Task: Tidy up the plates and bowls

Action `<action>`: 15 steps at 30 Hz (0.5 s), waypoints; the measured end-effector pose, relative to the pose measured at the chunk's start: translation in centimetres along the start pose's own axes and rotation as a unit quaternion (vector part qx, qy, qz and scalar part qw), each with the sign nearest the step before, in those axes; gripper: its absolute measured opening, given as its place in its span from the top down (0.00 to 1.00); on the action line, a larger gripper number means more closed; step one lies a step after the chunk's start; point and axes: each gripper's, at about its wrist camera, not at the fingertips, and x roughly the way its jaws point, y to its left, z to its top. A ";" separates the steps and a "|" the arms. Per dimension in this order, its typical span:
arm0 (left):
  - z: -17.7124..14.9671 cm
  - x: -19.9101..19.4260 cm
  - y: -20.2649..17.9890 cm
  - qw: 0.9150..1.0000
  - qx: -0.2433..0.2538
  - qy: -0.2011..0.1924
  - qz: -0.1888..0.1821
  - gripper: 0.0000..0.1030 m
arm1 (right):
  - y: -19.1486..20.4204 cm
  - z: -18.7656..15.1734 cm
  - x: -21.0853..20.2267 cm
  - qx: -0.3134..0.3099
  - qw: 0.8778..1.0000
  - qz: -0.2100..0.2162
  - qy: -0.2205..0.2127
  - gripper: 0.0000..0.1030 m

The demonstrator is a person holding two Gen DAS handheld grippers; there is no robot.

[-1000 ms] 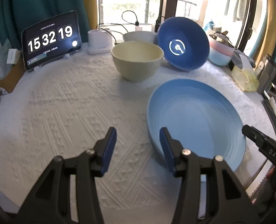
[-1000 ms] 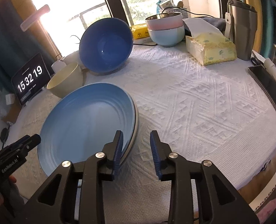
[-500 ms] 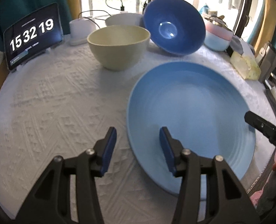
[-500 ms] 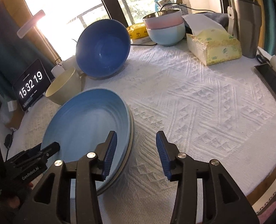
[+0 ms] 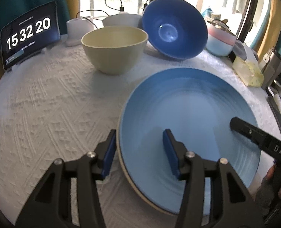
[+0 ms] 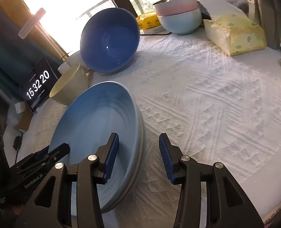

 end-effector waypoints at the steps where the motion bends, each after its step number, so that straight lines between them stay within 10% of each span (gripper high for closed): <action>1: 0.0 0.0 0.0 1.000 -0.002 -0.001 0.000 0.50 | 0.2 0.0 0.1 -0.002 1.000 0.005 0.001 0.55; 15: -0.1 -0.1 0.0 1.000 0.001 -0.005 -0.005 0.51 | 1.1 -0.2 0.7 -0.002 1.000 0.015 0.004 0.54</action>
